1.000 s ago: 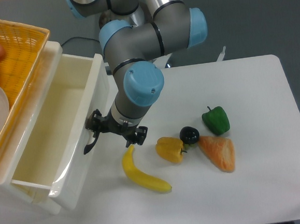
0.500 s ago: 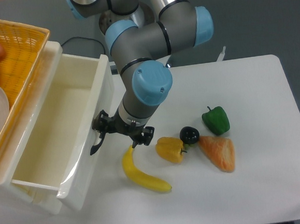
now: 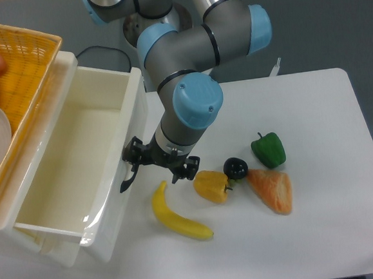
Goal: Slide the top white drawer open
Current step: 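Pull the upper drawer outward by its handle with the gripper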
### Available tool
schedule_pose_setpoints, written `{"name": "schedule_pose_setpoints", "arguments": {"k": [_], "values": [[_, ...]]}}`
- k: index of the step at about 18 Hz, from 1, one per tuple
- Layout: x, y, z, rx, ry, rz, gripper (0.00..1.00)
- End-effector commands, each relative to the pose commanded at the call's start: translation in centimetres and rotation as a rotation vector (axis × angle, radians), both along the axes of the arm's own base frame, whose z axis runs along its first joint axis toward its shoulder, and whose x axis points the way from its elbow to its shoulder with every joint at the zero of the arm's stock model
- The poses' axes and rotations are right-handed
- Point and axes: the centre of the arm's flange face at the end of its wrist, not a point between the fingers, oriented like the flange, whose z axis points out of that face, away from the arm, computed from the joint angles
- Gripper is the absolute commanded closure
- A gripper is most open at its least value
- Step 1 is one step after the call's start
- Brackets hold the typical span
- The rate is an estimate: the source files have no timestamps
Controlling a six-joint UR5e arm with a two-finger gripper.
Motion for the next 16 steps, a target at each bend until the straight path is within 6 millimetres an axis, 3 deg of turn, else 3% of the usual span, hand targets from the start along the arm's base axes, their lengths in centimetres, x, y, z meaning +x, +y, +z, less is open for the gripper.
{"name": "schedule_pose_setpoints", "arguments": {"k": [16], "values": [[-1.2,-0.4,0.4,0.009,0.01,0.017,0.0]]}}
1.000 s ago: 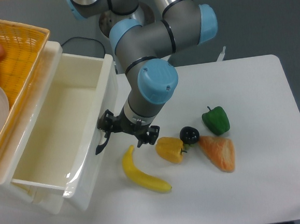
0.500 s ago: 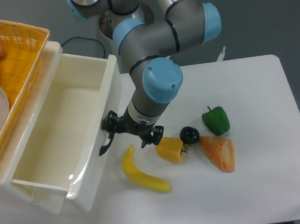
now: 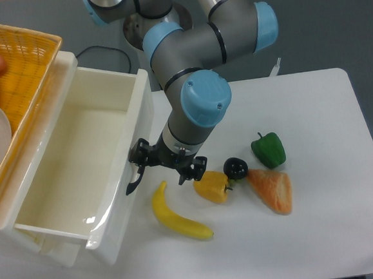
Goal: Slide the top white drawer open
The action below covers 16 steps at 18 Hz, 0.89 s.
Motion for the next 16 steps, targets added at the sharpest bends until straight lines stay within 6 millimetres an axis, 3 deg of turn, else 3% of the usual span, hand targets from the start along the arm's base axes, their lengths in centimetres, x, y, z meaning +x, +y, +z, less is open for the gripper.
{"name": "schedule_pose_setpoints", "arguments": {"k": [16], "values": [[-2.1,-1.8,0.9,0.021,0.013,-0.001,0.0]]}}
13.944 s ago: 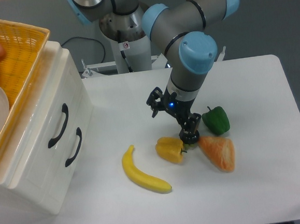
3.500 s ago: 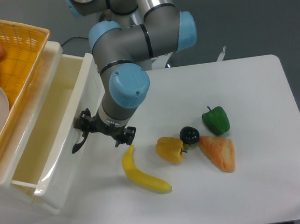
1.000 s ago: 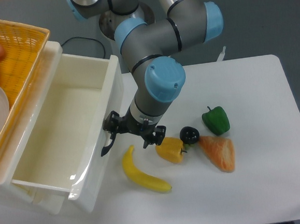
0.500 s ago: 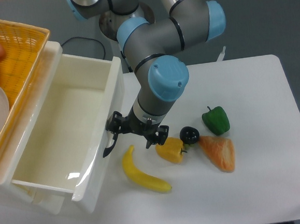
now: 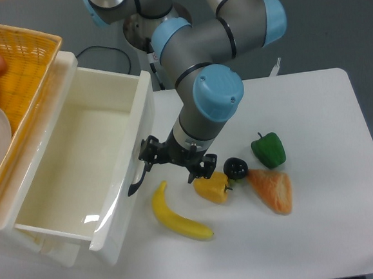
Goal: Slide the top white drawer open
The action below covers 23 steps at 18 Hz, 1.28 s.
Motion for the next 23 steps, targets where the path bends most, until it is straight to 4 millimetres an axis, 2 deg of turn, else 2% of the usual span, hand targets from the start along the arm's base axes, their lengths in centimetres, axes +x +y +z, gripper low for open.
{"name": "schedule_pose_setpoints", "arguments": {"k": [5,8,10,12,14,18,23], "values": [[-1.5,-1.6,1.2,0.018,0.01,0.036,0.0],[-1.9,-1.7,1.3,0.025,0.028,0.034,0.0],[-3.1,-2.6,1.4,0.042,0.05,0.021,0.0],[-3.9,-3.4,1.2,0.063,0.071,-0.051,0.0],[-4.6,-4.5,1.9,0.093,0.106,-0.133,0.0],[-5.5,-5.3,1.8,0.117,0.147,-0.239,0.0],[-6.7,-6.7,0.8,-0.024,0.265,-0.507,0.0]]}}
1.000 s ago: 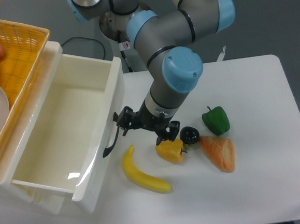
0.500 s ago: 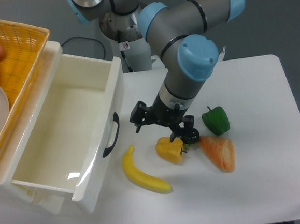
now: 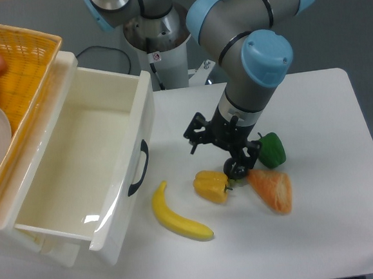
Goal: Slide the top white drawer open
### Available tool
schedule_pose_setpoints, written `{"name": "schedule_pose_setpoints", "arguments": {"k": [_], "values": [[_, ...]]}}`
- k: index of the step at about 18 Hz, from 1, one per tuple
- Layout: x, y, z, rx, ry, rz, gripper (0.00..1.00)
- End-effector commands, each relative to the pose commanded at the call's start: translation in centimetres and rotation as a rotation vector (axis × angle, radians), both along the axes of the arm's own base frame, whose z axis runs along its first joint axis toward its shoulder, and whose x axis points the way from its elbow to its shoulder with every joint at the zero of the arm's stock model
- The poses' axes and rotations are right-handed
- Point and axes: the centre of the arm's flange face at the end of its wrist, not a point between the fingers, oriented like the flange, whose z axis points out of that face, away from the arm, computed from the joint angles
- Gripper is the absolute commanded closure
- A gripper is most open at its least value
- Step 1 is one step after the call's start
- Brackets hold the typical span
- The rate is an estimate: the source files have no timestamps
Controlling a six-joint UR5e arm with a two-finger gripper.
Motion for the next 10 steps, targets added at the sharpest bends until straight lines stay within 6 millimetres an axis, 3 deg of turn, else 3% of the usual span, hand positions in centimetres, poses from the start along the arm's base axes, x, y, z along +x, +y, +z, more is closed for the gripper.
{"name": "schedule_pose_setpoints", "arguments": {"k": [7,10], "values": [[-0.01,-0.09,-0.54,-0.003,0.034,-0.216,0.0],[0.05,-0.06,-0.71,0.003,0.032,-0.23,0.0]]}}
